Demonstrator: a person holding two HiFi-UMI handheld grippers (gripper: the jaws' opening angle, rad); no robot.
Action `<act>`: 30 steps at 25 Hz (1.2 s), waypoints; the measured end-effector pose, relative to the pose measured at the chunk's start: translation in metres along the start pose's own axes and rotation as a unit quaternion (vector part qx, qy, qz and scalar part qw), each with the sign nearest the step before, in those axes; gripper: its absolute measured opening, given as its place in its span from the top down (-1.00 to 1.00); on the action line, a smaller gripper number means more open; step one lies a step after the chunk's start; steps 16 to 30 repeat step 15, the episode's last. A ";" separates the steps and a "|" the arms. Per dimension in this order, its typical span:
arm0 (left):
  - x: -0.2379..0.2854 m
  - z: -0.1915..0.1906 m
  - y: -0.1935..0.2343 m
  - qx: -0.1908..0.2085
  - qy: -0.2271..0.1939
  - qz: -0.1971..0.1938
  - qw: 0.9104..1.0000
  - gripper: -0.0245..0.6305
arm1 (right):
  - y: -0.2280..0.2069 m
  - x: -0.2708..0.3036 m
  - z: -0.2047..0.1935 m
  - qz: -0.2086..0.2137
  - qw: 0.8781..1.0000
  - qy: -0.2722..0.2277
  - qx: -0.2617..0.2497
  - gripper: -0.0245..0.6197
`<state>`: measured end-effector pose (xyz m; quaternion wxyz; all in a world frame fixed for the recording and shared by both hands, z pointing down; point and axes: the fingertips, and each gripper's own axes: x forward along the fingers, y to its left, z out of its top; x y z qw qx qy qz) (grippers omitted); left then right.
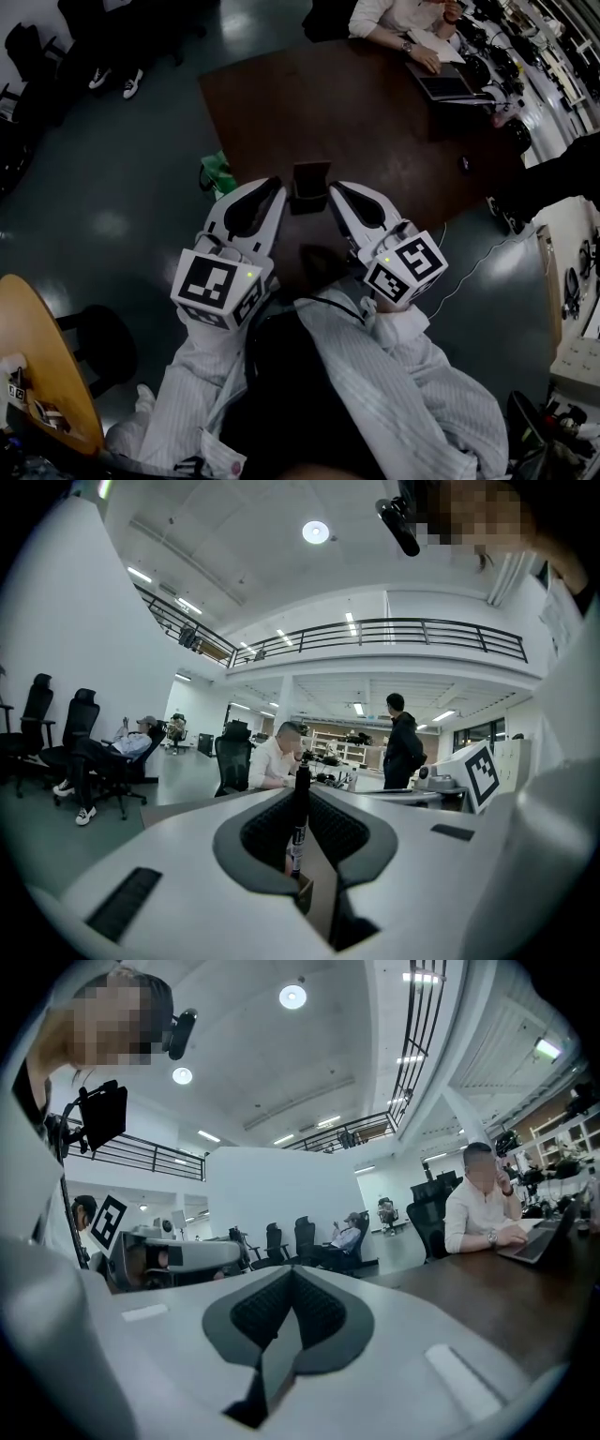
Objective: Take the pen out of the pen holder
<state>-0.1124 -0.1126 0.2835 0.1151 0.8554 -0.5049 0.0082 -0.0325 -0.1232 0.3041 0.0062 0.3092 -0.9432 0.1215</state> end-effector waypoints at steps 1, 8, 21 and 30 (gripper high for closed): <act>0.001 -0.002 -0.001 -0.001 0.001 -0.001 1.000 0.78 | 0.000 0.000 -0.002 0.000 1.000 0.001 0.000 0.92; 0.004 -0.008 -0.002 0.002 0.011 -0.004 1.000 0.78 | 0.002 0.004 -0.005 0.000 1.000 0.009 -0.006 0.92; 0.004 -0.003 0.008 0.000 0.016 -0.016 1.000 0.78 | 0.002 0.011 -0.003 -0.016 1.000 0.011 -0.002 0.92; 0.004 -0.003 0.008 0.000 0.016 -0.016 1.000 0.78 | 0.002 0.011 -0.003 -0.016 1.000 0.011 -0.002 0.92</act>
